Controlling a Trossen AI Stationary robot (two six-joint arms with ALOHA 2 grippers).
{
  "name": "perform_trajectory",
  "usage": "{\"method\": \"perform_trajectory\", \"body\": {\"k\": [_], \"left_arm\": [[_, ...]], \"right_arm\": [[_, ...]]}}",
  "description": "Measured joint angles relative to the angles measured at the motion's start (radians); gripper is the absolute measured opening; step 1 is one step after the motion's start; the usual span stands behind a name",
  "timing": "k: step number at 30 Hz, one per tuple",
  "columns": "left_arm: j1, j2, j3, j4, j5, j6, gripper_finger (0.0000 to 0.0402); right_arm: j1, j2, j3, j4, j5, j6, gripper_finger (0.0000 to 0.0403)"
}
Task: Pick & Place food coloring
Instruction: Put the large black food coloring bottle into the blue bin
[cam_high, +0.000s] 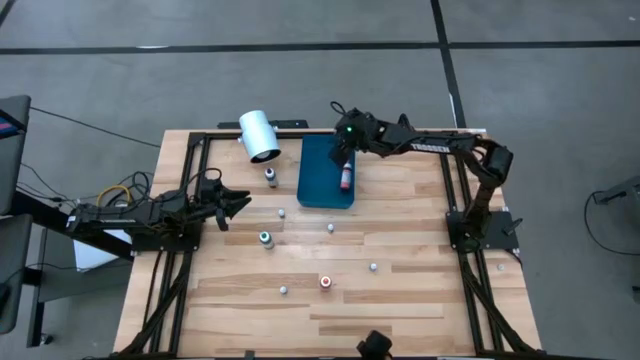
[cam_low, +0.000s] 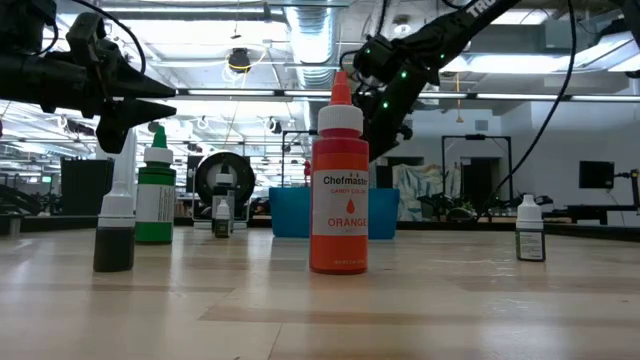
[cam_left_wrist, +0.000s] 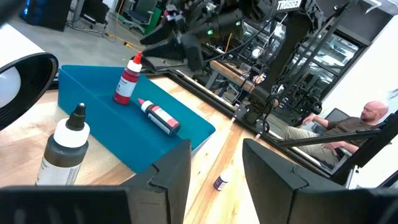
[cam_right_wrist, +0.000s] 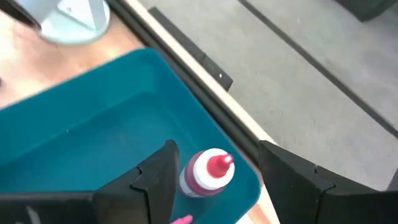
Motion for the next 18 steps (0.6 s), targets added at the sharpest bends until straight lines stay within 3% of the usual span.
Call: {"method": "perform_trajectory", "body": {"k": [18], "left_arm": [[0.000, 0.000, 0.000, 0.000, -0.004, 0.000, 0.0136]], "right_arm": [[0.051, -0.300, 0.000, -0.009, -0.020, -0.050, 0.0207]]}}
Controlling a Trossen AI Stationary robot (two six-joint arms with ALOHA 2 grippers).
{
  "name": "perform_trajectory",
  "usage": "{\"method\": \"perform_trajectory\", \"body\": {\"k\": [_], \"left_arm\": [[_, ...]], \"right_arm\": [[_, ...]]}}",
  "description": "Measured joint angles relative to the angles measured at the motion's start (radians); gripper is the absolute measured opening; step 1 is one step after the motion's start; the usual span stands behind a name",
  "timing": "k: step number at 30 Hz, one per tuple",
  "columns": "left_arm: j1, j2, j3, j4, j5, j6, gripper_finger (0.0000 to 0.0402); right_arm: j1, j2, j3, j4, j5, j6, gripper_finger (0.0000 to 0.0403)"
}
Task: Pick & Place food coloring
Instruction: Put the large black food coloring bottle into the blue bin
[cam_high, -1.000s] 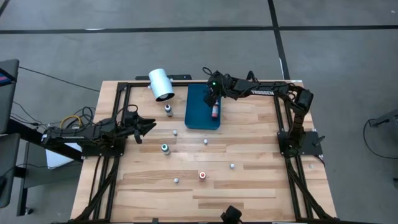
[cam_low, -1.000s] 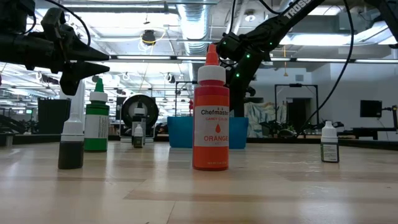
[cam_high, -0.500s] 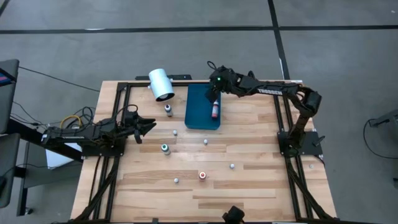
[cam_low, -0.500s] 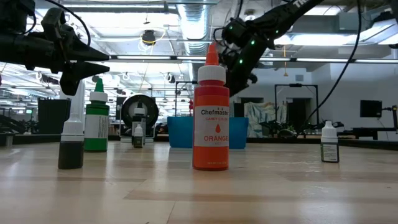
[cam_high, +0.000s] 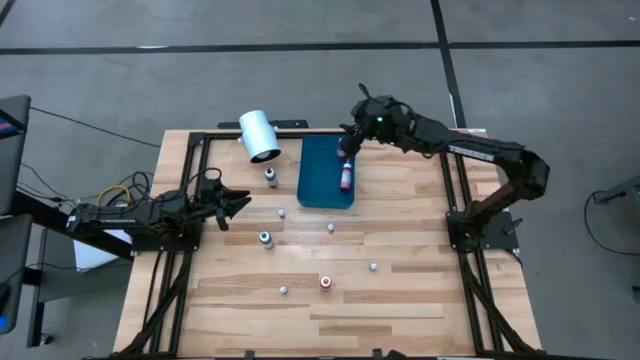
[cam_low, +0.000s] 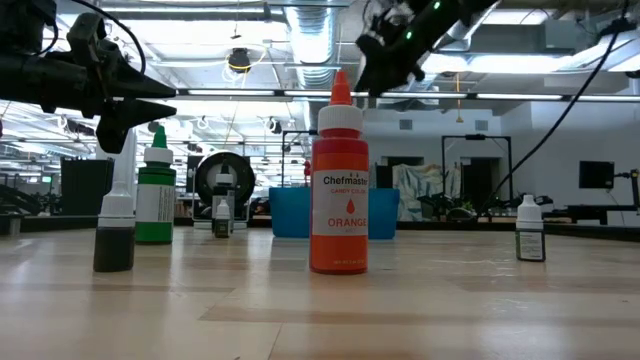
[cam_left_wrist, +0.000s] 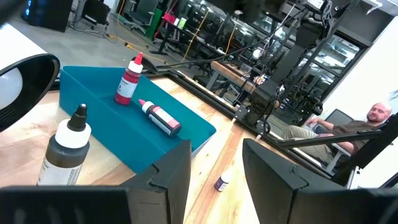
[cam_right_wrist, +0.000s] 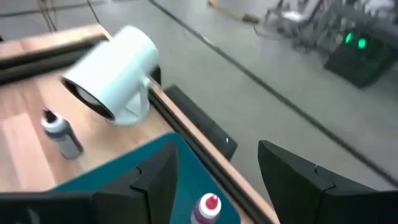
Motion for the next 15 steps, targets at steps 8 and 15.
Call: {"method": "perform_trajectory", "body": {"k": [8, 15], "left_arm": [[0.000, 0.000, 0.000, 0.000, -0.001, 0.000, 0.0136], [0.000, 0.000, 0.000, 0.000, -0.011, 0.000, 0.0136]], "right_arm": [[0.040, -0.087, -0.068, 0.001, 0.000, -0.031, 0.0207], [0.068, -0.221, -0.231, 0.067, -0.001, -0.022, 0.0207]]}}
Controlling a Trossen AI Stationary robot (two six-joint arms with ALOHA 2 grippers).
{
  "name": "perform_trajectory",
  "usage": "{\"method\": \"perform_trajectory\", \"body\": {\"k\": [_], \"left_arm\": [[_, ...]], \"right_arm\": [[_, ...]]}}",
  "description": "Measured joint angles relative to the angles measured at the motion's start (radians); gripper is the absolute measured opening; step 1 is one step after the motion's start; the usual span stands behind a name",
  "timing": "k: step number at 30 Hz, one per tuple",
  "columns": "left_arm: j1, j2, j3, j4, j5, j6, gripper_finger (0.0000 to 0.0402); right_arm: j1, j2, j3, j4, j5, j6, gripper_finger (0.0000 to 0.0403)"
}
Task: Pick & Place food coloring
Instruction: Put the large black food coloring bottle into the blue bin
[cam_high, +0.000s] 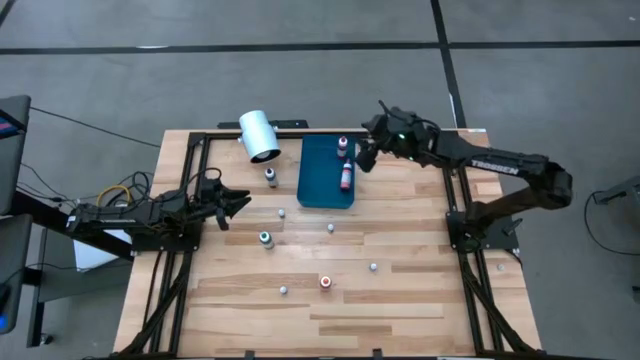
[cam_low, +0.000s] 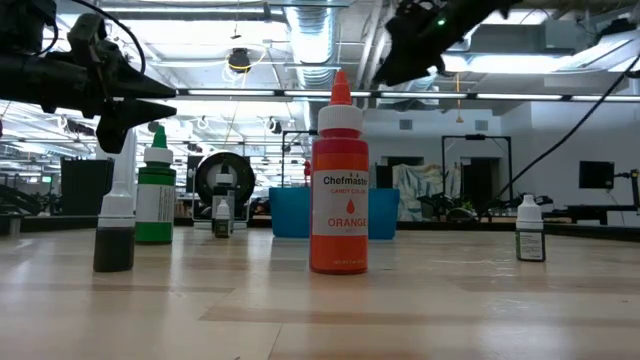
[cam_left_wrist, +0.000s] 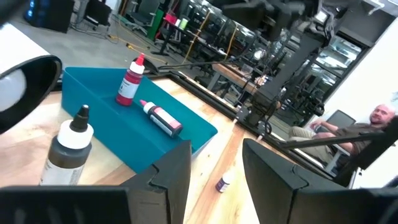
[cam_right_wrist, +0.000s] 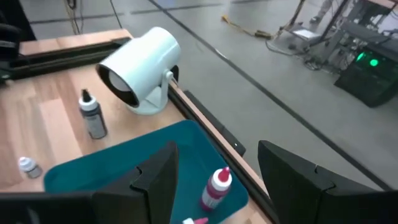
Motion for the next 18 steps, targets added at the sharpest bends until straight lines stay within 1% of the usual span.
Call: {"method": "perform_trajectory", "body": {"k": [6, 12, 18], "left_arm": [[0.000, 0.000, 0.000, 0.006, -0.072, 0.000, 0.0136], [0.000, 0.000, 0.000, 0.007, -0.083, 0.000, 0.0136], [0.000, 0.000, 0.000, 0.010, -0.117, 0.000, 0.0136]], "right_arm": [[0.022, -0.154, -0.128, 0.016, 0.000, 0.026, 0.0207], [0.049, -0.299, -0.240, 0.023, 0.000, 0.069, 0.0207], [0.090, -0.410, -0.320, 0.025, -0.001, 0.109, 0.0207]]}}
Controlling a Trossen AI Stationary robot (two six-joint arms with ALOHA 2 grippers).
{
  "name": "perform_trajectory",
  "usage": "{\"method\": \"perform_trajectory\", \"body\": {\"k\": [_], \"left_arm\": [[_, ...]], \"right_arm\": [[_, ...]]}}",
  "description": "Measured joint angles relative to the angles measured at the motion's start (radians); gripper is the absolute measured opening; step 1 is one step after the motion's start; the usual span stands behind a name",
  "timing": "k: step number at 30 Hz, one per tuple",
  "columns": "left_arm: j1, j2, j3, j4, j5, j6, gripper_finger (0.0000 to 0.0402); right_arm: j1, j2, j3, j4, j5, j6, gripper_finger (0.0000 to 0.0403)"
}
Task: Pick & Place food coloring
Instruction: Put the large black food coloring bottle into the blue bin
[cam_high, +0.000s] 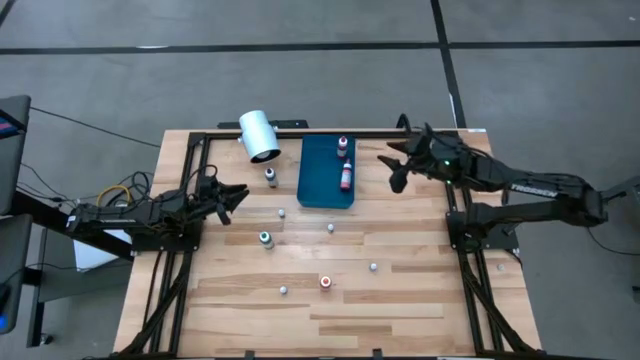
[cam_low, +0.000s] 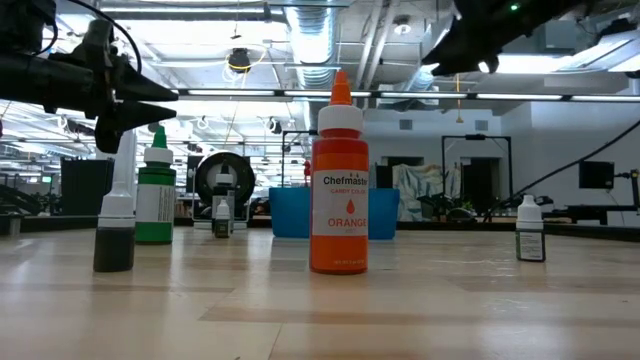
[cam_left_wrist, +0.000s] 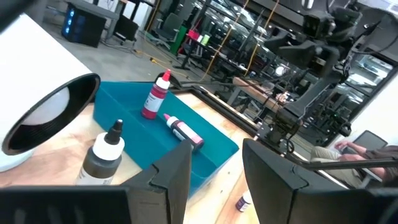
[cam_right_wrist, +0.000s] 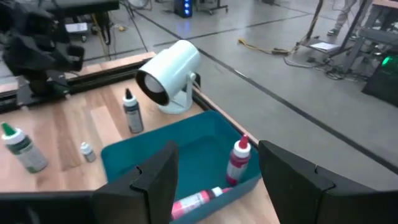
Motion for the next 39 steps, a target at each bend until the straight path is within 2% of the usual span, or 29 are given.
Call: {"method": "perform_trajectory", "body": {"k": [17, 32, 39], "left_arm": [[0.000, 0.000, 0.000, 0.000, -0.005, -0.014, 0.0136], [0.000, 0.000, -0.001, 0.012, -0.003, -0.010, 0.0136], [0.000, 0.000, 0.015, 0.018, 0.004, 0.001, 0.0136]], "right_arm": [[0.112, -0.290, -0.229, -0.005, 0.000, 0.120, 0.0207], [0.208, -0.666, -0.446, 0.057, 0.004, 0.201, 0.0207], [0.232, -0.786, -0.525, 0.059, 0.004, 0.234, 0.0207]]}}
